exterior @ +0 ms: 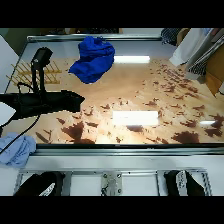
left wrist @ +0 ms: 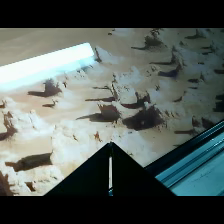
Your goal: Fold the clothes and pants, and hang the long-sleeved shirts on hangers.
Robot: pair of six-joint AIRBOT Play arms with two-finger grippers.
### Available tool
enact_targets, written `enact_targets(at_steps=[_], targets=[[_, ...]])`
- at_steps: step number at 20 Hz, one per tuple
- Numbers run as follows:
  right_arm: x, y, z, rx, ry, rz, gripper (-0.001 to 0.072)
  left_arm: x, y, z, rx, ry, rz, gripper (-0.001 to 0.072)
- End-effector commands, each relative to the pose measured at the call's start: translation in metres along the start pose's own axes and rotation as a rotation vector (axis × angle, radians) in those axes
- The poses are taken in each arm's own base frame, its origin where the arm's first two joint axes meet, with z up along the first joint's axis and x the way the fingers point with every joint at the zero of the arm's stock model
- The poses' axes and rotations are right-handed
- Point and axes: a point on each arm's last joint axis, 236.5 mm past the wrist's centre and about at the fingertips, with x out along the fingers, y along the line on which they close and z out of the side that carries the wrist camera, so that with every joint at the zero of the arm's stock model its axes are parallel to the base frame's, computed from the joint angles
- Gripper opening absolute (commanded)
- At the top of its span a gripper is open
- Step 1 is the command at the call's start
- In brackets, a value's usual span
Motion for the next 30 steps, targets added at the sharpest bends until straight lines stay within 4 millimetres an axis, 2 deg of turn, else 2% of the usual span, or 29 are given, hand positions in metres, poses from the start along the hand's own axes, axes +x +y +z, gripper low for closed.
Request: enact_targets(at_steps=[1,3,6,9,11,12,13,14,15,16,18,23,24,25,26,30], targets=[[-0.022,0.075,-0.019,0.12,0.149,0.193,0.0494,0.0,0.0,0.0,0.0,0.002,0.0,0.0011],[-0.041,0.126,-0.063,0.136,0.338,0.331,0.0493,0.0,0.0,-0.003,0.0,0.013,0.0,0.0011],[-0.093,0.212,-0.125,0.076,0.597,0.592,0.0493,0.0,0.0,-0.009,0.001,0.038,0.001,0.0011],[-0.168,0.282,-0.174,-0.057,0.798,0.88,0.0494,0.0,0.0,-0.015,0.001,0.062,0.001,0.0011],[-0.234,0.316,-0.198,-0.084,0.961,1.102,0.0494,-0.001,0.0,-0.018,0.001,0.078,0.001,0.0011],[-0.274,0.333,-0.201,-0.06,1.045,1.256,0.0494,-0.001,0.0,-0.019,0.0,0.082,0.001,0.0011],[-0.314,0.346,-0.194,-0.008,1.11,1.426,0.0493,-0.001,0.0,-0.02,0.001,0.083,0.001,0.0011],[-0.352,0.356,-0.176,0.083,1.156,1.613,0.0494,-0.001,0.0,-0.019,0.0,0.082,0.0,0.0011],[-0.376,0.362,-0.157,0.172,1.173,1.749,0.0493,-0.001,0.0,-0.02,0.0,0.083,0.0,0.0011],[-0.39,0.366,-0.14,0.267,1.189,1.838,0.0493,-0.001,0.0,-0.02,0.0,0.083,0.0,0.001],[-0.396,0.37,-0.13,0.352,1.215,1.879,0.0493,-0.001,0.0,-0.02,0.0,0.083,0.0,0.0011],[-0.397,0.371,-0.133,0.348,1.223,1.879,0.0487,-0.001,0.0,-0.02,0.0,0.083,0.0,0.0011],[-0.398,0.37,-0.133,0.347,1.226,1.884,0.0352,-0.001,0.0,-0.02,0.0,0.083,0.0,0.0011],[-0.4,0.369,-0.132,0.347,1.231,1.894,0.0085,-0.001,0.0,-0.02,0.0,0.083,0.0,0.0011],[-0.401,0.368,-0.132,0.347,1.237,1.898,0.0019,-0.001,0.0,-0.02,0.0,0.085,0.0,0.0011],[-0.402,0.367,-0.131,0.346,1.237,1.901,0.0016,-0.001,0.0,-0.02,-0.001,0.086,-0.001,0.0011]])
